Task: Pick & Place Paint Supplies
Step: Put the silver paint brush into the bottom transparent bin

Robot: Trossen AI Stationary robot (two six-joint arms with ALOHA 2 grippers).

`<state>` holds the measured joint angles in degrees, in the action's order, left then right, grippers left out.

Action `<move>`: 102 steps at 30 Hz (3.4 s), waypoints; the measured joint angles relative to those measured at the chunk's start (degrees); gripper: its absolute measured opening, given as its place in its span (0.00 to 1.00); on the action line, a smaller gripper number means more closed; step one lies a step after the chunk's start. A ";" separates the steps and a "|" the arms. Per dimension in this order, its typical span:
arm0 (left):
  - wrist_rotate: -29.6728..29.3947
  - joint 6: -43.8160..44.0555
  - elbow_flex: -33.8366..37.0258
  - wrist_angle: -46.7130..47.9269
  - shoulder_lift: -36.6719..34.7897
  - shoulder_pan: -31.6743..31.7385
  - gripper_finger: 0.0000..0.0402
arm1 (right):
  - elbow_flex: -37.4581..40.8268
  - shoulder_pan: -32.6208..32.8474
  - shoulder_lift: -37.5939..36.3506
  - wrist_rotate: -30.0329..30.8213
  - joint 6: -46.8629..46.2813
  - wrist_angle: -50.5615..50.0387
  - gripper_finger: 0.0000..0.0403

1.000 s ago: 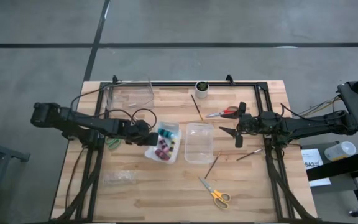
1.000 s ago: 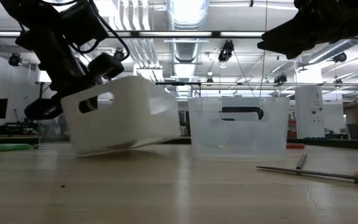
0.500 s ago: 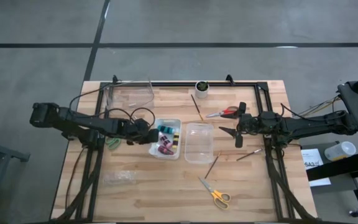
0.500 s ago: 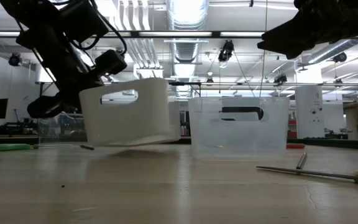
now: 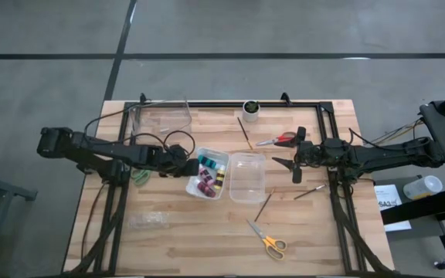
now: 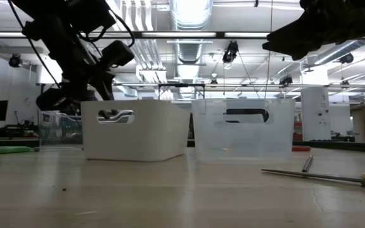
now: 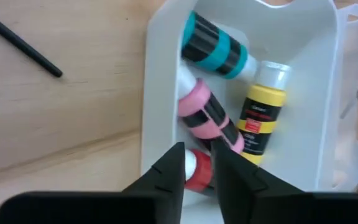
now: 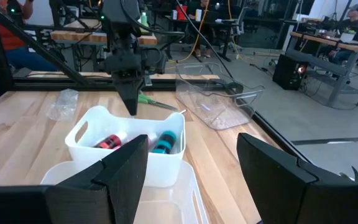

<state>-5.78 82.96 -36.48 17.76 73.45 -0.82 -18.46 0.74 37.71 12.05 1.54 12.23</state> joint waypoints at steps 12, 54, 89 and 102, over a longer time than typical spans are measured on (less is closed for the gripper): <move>-0.51 -1.33 -1.86 7.78 -2.05 0.41 0.25 | 0.00 0.02 0.00 0.00 0.00 0.00 0.61; -8.07 32.28 -2.24 12.74 12.21 11.47 0.25 | -0.02 0.00 -0.01 -0.01 0.00 0.00 0.61; -5.57 30.86 -2.31 11.13 15.17 12.99 0.01 | -0.01 0.01 -0.02 0.00 0.00 0.00 0.61; -3.66 27.59 -3.98 15.26 12.08 12.92 0.00 | -0.02 0.00 -0.02 0.00 0.00 0.00 0.61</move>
<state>-9.44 110.55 -40.45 33.02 85.53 12.09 -18.48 0.74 37.69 12.05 1.54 12.23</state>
